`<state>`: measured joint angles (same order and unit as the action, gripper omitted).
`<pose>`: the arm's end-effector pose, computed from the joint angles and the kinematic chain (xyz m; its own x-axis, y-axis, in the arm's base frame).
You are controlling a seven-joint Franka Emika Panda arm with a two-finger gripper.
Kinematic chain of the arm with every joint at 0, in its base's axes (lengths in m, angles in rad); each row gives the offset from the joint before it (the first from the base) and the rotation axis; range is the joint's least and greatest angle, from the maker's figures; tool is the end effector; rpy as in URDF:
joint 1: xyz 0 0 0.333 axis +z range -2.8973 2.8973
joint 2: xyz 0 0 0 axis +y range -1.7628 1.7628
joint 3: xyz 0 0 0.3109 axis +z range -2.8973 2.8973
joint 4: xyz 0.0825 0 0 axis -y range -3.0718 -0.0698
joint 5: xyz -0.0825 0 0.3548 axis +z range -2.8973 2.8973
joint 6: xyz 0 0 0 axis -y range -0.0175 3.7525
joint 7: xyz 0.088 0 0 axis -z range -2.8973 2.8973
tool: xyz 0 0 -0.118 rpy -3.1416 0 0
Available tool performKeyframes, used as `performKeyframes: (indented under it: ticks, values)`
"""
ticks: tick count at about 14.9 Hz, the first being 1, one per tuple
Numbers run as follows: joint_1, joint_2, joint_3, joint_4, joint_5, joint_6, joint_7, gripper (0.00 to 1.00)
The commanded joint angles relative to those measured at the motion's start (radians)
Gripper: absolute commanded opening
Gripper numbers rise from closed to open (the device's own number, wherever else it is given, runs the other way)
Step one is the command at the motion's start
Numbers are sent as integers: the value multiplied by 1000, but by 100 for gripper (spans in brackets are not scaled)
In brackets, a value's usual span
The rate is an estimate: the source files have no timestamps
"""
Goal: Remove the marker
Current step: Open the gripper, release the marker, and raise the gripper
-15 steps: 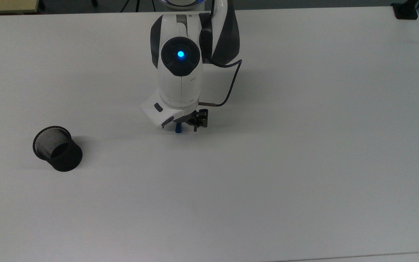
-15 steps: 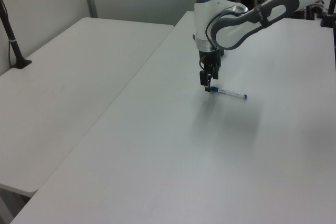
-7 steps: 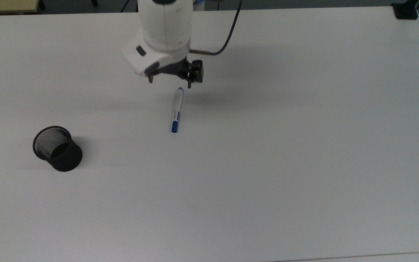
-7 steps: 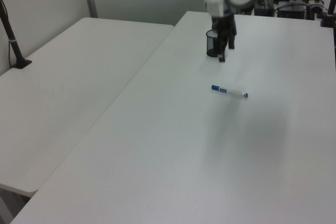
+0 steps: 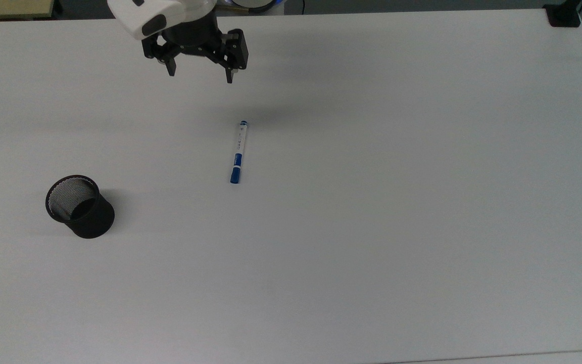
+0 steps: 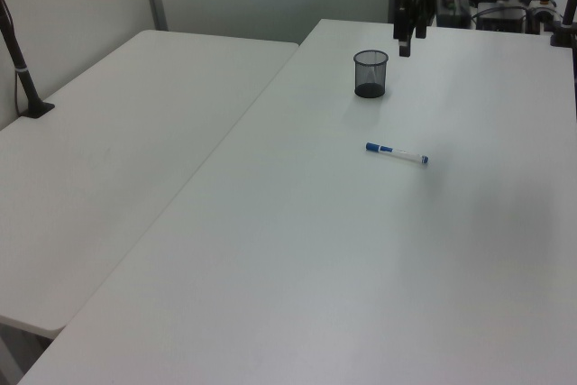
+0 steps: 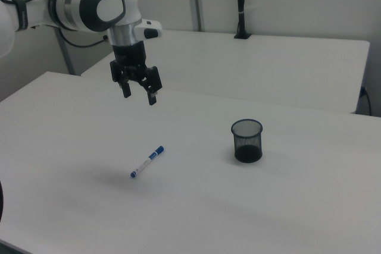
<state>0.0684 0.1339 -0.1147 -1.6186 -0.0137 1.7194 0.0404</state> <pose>0.5705 -0.0243 0.5268 0.9960 -0.0840 -0.0311 -0.0831 -0.9961 0.0300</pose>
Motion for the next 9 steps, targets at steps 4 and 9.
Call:
performKeyframes:
  ticks: [4,9]
  values:
    - [2,-37,-6,-44,28,-17,-24,100]
    - [-1,-48,-6,-46,28,-9,9,100]
